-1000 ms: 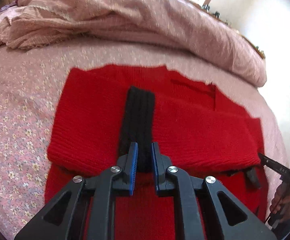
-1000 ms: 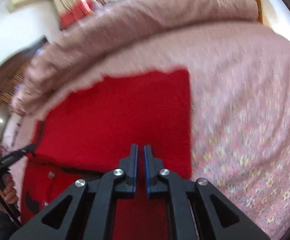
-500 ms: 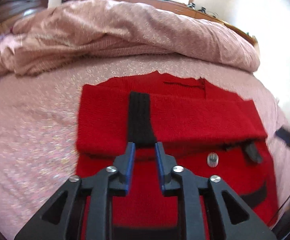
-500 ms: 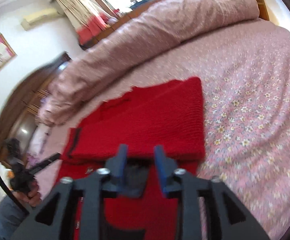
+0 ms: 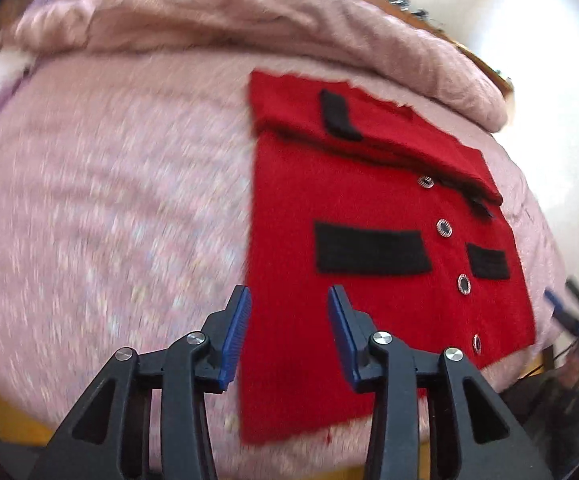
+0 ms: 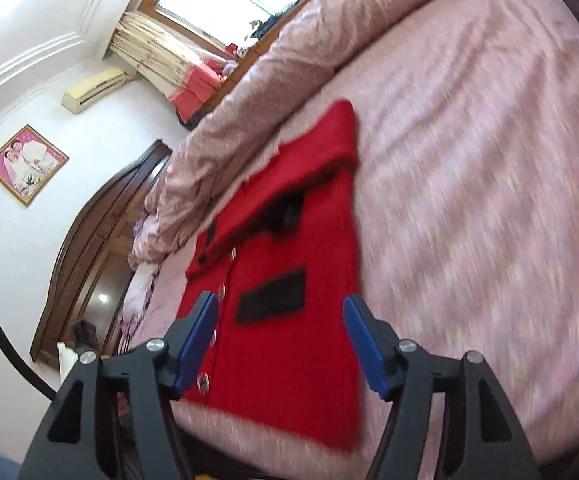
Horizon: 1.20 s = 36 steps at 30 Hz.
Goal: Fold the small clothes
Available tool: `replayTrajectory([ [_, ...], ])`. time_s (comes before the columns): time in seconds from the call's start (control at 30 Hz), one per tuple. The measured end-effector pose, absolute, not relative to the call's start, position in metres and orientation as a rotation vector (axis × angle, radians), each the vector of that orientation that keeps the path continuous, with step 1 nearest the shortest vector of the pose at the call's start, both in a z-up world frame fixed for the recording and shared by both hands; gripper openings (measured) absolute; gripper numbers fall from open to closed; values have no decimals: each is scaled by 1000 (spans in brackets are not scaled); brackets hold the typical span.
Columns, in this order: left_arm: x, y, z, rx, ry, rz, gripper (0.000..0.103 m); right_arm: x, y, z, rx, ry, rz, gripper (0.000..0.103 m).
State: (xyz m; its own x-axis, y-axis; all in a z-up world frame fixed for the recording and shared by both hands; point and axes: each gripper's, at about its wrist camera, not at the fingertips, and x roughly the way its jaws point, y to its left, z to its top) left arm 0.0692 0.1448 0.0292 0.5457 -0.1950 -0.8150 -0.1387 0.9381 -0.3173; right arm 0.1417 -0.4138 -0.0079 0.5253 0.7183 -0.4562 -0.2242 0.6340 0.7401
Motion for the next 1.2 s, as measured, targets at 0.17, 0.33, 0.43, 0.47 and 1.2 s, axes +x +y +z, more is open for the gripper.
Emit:
replayTrajectory([
  [0.17,58,147,17,-410,1022,-43,46,120,-415,-19,681,887,613,69],
  [0.33,42,156,-10,-486,995,-43,50,116,-422,-38,728,917,583,69],
  [0.43,37,156,-9,-517,976,-64,56,119,-418,-50,733,960,561,69],
  [0.47,37,154,-9,-523,977,-91,63,120,-415,-54,726,976,558,69],
  [1.2,36,157,-24,-728,1008,-225,25,130,-375,-64,775,1011,651,70],
])
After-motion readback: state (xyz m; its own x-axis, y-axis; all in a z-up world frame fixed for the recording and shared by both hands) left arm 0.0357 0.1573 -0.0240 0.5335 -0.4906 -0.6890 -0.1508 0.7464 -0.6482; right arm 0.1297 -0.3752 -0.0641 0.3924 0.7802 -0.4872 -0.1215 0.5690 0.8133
